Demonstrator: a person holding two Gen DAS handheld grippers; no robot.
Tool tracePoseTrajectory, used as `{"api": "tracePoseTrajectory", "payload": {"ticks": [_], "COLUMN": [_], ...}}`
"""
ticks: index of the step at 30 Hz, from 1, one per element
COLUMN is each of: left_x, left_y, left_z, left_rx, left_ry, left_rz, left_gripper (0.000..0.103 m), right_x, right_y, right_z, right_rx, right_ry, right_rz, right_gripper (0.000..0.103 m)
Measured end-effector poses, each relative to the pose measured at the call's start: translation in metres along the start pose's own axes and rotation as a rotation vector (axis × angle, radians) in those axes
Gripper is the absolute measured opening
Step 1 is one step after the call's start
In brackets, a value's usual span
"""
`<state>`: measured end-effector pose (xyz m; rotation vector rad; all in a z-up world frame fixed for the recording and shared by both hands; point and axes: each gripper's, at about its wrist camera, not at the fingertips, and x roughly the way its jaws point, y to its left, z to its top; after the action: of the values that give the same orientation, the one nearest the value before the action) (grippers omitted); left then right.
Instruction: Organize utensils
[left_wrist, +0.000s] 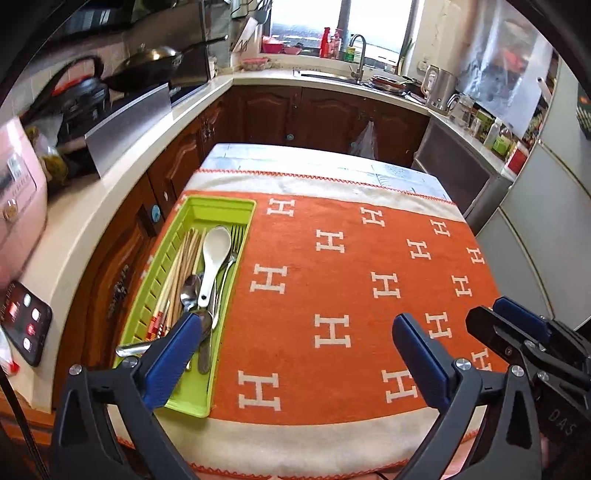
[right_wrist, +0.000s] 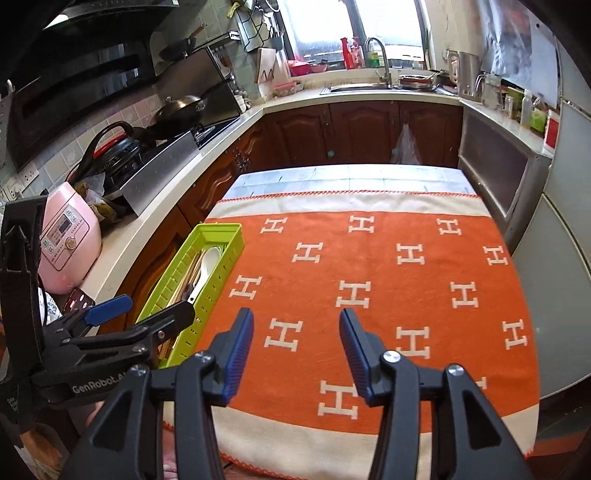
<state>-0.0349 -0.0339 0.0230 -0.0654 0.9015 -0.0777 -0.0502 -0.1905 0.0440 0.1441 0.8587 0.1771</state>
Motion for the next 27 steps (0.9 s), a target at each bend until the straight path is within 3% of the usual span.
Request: {"api": "tracePoseTrajectory", "payload": {"ticks": [27], "left_x": [-0.003], "left_y": [-0.028], "left_z": [0.002], "left_rx": [0.036], "left_ry": [-0.006], "left_rz": [0.052], "left_gripper": [0.102], "right_x": [-0.013], "right_y": [-0.021], "right_z": [-0.006], "right_rx": [0.032], "right_ry": [-0.044], "right_rz": [-0.012], "right_gripper": [0.051]}}
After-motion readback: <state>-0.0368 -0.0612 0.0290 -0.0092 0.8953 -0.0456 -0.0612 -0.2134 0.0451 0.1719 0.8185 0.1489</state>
